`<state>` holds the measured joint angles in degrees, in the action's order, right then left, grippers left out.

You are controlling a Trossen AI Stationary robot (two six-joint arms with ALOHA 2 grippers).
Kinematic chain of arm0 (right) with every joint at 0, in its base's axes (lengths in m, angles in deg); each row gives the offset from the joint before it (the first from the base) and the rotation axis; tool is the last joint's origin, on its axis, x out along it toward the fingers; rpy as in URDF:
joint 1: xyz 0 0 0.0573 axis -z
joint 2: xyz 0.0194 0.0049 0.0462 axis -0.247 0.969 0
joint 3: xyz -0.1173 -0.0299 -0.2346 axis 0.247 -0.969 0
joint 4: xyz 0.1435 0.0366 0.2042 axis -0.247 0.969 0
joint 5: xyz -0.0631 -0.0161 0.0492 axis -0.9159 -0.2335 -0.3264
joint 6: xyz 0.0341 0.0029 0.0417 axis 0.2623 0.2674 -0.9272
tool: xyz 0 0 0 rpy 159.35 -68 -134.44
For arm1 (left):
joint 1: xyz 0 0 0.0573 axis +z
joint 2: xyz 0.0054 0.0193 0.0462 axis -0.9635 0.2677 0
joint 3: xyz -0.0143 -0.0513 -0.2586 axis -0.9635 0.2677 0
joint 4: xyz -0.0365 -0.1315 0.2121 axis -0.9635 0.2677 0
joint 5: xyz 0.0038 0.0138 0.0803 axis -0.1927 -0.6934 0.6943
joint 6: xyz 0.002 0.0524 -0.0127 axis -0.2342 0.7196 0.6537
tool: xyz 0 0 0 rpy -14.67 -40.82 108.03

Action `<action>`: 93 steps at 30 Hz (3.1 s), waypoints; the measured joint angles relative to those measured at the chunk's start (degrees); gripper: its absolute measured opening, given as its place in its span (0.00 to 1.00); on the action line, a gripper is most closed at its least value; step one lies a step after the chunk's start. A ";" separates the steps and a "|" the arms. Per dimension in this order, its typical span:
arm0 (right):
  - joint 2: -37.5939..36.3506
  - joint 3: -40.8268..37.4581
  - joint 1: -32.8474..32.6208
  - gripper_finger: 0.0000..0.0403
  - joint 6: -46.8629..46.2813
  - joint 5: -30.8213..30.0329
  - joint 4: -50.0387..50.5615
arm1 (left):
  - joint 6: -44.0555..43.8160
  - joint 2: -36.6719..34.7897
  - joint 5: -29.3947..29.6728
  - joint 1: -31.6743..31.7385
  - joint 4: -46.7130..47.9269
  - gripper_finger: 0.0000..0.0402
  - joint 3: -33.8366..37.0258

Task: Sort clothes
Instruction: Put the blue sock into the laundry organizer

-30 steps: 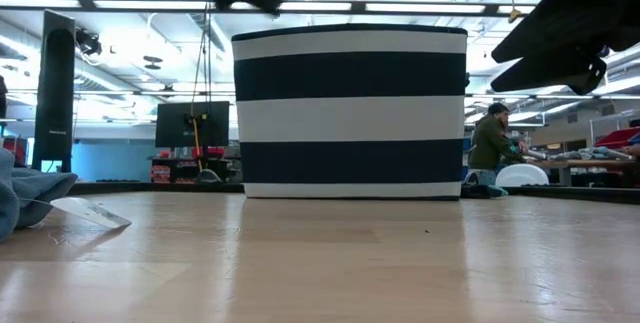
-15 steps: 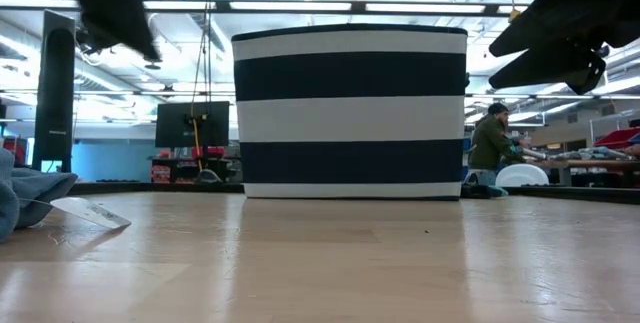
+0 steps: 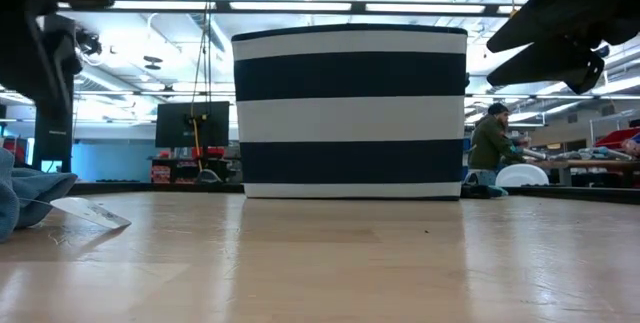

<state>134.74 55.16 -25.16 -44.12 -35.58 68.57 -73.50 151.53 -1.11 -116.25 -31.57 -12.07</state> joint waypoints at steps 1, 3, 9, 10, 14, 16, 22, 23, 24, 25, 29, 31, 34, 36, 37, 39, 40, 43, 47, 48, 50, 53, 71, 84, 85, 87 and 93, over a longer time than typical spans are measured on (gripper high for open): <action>0.00 0.00 0.10 0.57 0.00 0.00 -0.14 | -0.28 0.92 -0.39 -0.33 -0.01 0.37 0.03; 0.00 0.00 0.19 0.57 0.00 -0.01 -0.14 | -0.43 2.95 -2.05 -0.89 -1.13 0.37 -0.02; 0.00 0.00 0.24 0.57 0.00 -0.02 -0.49 | -0.41 7.96 -8.03 -2.01 -3.57 0.37 -0.02; 0.00 0.00 0.24 0.57 0.01 -0.02 -0.52 | -0.39 8.49 -8.13 -2.16 -3.54 0.37 -0.02; 0.00 0.00 0.24 0.57 0.02 -0.02 -0.54 | -0.37 10.54 -9.78 -2.23 -5.32 0.36 -0.02; 0.00 0.00 0.24 0.57 0.02 -0.01 -0.55 | -0.46 11.48 -10.95 -2.21 -6.24 0.33 -0.02; 0.00 0.00 0.26 0.57 0.02 -0.02 -0.59 | -0.24 12.95 -12.37 -2.21 -9.36 0.04 -0.02; 0.01 0.00 0.26 0.57 0.02 -0.02 -0.61 | -0.27 12.91 -12.37 -2.21 -9.36 0.03 -0.11; 0.00 0.00 0.26 0.57 0.02 -0.02 -0.60 | -0.28 12.73 -12.35 -2.21 -9.21 0.03 -0.23; 0.00 0.00 0.26 0.57 0.02 -0.02 -0.61 | -0.28 12.42 -12.37 -2.21 -8.89 0.02 -0.47; 0.00 0.00 0.26 0.57 0.02 -0.02 -0.73 | -0.10 11.22 -11.70 -2.15 -5.96 0.01 -3.10; 0.00 0.00 0.26 0.57 0.02 -0.02 -1.06 | 0.03 10.37 -11.38 -2.15 -1.86 0.01 -5.49; 0.00 0.00 0.26 0.57 0.02 -0.02 -1.07 | 0.24 9.00 -9.56 -2.15 6.30 0.00 -10.66; 0.00 0.00 0.26 0.57 0.02 -0.02 -1.05 | 1.40 7.97 -7.33 -2.15 11.46 0.00 -14.34; 0.00 0.00 0.26 0.57 0.02 -0.02 -1.06 | 1.88 7.57 -5.92 -2.12 13.23 0.00 -16.36; 0.01 0.00 0.26 0.57 0.02 -0.02 -1.07 | 3.16 7.05 -2.71 -2.07 17.26 0.00 -20.54; 0.00 0.00 0.26 0.57 0.02 -0.02 -1.07 | 3.55 6.99 -1.11 -1.82 19.82 0.00 -22.66; 0.00 0.00 0.26 0.57 0.02 -0.02 -1.07 | 5.77 6.98 2.79 -0.50 26.17 0.00 -28.99; 0.00 0.00 0.26 0.57 0.02 -0.02 -1.27 | 12.87 6.97 5.07 4.77 30.62 0.00 -36.25; 0.00 0.00 0.26 0.57 0.02 -0.02 -1.33 | 15.22 6.97 5.19 6.57 30.76 0.00 -37.79; 0.00 0.00 0.26 0.57 0.02 -0.02 -1.48 | 20.96 6.97 5.26 10.22 30.78 0.00 -40.68; 0.00 0.00 0.26 0.57 0.02 -0.02 -1.94 | 29.97 6.97 5.18 16.30 28.95 0.00 -45.07; 0.00 0.00 0.49 0.57 1.49 -0.04 -1.88 | 57.76 8.05 -5.28 53.65 13.31 0.00 -63.95; 0.00 0.00 1.16 0.57 2.52 -0.04 -1.82 | 58.19 20.65 -16.59 65.14 16.39 0.04 -63.90; 0.00 0.00 1.16 0.57 2.59 -0.04 -1.79 | 58.10 21.73 -15.92 65.42 17.61 0.06 -63.90; 0.00 0.00 1.16 0.57 2.98 -0.04 -1.77 | 58.01 23.83 -15.56 66.26 20.43 0.09 -63.90; 0.00 0.00 1.16 0.57 3.04 -0.02 -1.30 | 54.28 27.98 -15.66 67.87 29.44 0.25 -63.88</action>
<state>134.74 55.16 -24.00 -41.08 -35.60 67.27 -19.22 179.51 -16.77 -48.37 -2.13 -75.96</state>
